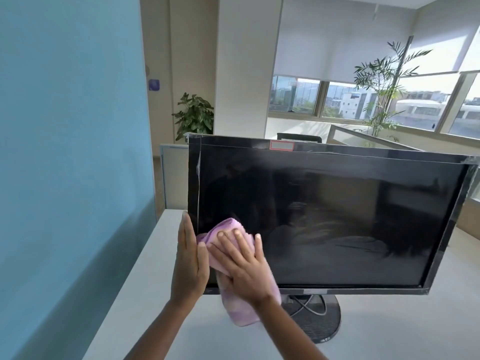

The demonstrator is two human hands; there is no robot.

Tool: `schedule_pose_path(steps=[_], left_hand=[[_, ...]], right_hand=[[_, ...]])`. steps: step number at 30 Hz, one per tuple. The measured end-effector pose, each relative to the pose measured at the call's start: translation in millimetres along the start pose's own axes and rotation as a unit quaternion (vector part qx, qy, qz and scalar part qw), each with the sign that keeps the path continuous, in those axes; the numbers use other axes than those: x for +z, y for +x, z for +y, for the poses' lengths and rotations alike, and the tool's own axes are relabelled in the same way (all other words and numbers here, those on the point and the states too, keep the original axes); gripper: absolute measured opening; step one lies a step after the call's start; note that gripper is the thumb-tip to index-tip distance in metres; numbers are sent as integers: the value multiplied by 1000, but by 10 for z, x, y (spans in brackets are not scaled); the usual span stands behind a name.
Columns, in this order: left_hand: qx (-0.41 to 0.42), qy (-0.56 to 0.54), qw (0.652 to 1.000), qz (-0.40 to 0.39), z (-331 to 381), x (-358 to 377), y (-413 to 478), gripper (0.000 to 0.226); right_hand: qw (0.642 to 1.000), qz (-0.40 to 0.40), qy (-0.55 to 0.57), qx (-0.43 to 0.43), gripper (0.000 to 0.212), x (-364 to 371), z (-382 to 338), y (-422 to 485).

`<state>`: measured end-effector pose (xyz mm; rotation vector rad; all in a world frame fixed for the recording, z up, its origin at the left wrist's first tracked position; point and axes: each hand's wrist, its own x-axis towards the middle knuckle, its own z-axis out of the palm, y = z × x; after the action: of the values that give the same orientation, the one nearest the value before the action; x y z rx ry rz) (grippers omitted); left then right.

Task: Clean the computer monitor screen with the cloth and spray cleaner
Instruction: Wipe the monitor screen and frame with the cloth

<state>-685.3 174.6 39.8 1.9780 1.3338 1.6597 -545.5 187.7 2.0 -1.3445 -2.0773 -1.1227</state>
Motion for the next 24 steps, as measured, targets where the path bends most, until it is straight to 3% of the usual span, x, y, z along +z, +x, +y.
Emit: schedule_pose_path(steps=[3,7,9,12,16,18,20,24], left_hand=[[6,15,1000,2,-36,86,-124,60],[-18,36,999,20,-80,196,-250,60],[-25,44,998,28,-93,238,-290,60],[-32,46,998,33,-104,267,-321,60],[-33,52,998,31,-106,279,-336,61],[-36,66,997,33,-98,299,-342,62],[-44,91,994,35,-89,331,-358,64],[-52,133,989,35,-77,421,-427,75]], right_hand=[[998,25,-12,48,52,43,469,-257],[976,46,-5,211,51,39,1076,-698],[936,35,52,347,59,7,1285,-884],[829,38,159,534,72,-30,1356,-1102],[739,97,233,625,75,-13,1135,-1040],[721,110,245,639,74,-26,944,-920],[740,82,244,622,70,-14,701,-857],[887,-59,195,415,54,-35,173,-901]])
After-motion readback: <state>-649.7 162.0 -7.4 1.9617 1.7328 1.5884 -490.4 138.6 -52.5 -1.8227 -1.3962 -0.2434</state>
